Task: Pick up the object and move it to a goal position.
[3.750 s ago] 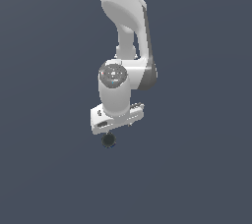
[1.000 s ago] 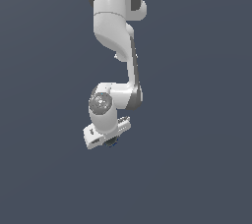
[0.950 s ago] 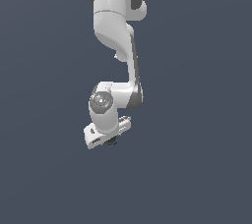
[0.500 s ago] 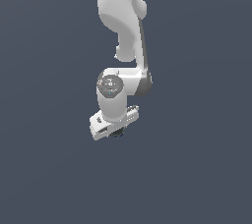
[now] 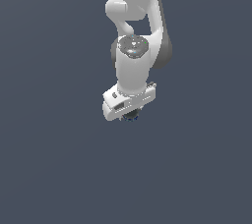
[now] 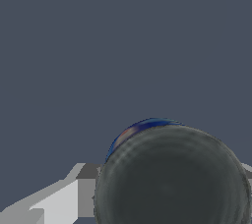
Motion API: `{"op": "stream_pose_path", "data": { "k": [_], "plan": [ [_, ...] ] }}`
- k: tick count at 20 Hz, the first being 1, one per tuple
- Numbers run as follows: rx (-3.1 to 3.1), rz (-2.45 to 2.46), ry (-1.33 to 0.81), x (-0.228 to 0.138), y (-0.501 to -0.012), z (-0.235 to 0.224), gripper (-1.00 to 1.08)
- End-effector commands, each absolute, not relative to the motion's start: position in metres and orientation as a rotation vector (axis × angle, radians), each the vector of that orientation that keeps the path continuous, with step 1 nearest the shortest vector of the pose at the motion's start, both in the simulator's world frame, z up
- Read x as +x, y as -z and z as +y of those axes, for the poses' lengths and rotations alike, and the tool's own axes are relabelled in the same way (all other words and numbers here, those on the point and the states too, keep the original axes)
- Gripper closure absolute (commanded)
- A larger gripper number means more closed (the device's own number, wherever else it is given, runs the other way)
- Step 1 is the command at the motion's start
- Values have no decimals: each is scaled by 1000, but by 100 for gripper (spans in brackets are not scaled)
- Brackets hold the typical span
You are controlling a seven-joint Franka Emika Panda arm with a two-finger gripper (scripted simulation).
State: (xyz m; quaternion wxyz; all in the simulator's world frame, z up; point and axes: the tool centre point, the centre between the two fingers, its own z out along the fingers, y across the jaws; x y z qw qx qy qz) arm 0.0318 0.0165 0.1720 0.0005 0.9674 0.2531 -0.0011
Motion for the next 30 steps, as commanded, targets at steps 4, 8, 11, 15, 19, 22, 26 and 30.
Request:
{"op": "stream_pose_path", "data": {
  "k": [4, 8, 11, 15, 19, 22, 26, 30],
  "plan": [
    [3037, 795, 2, 13, -230, 51, 108],
    [3037, 795, 2, 0, -272, 76, 108],
    [3037, 795, 2, -10, -303, 94, 108],
    [3037, 795, 2, -22, -343, 119, 108],
    [3037, 795, 1, -31, -379, 140, 108],
    [3038, 795, 1, -37, -400, 153, 108],
    [3039, 795, 0, -41, -419, 164, 108],
    [3039, 795, 0, -43, -429, 170, 108]
  ]
}}
